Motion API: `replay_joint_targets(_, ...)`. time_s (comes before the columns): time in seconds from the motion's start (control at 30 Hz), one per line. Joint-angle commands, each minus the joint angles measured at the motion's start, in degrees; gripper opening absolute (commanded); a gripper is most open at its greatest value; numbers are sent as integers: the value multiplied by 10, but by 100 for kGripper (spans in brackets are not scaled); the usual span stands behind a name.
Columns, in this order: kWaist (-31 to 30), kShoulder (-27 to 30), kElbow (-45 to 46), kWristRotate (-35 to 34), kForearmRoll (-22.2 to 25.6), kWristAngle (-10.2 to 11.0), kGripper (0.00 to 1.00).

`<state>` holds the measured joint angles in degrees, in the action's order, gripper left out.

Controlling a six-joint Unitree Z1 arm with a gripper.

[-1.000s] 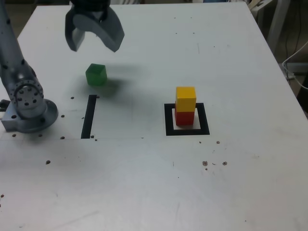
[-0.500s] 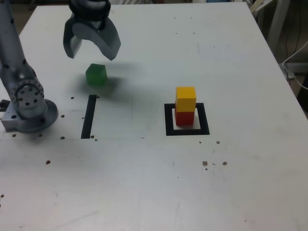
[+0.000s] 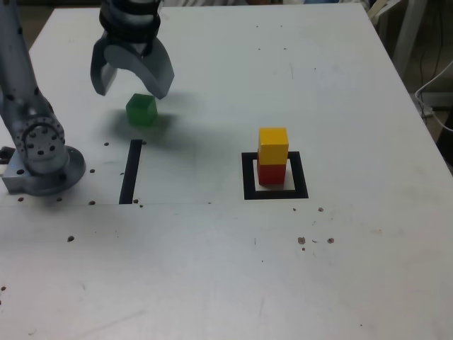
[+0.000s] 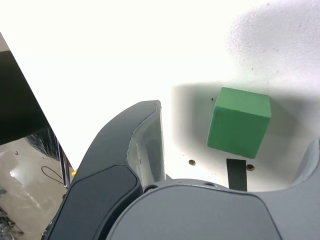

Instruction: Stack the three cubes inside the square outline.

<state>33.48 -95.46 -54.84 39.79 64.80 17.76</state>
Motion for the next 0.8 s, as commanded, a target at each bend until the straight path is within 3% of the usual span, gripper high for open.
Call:
replay_joint_targets(0.0, -2, -9, 2, -1, -5, -1, 98)
replay_joint_targets(0.3, -17, -38, 1, -1, -26, -15, 95)
replay_joint_targets(0.77, -19, -53, 2, -6, -28, -22, 78)
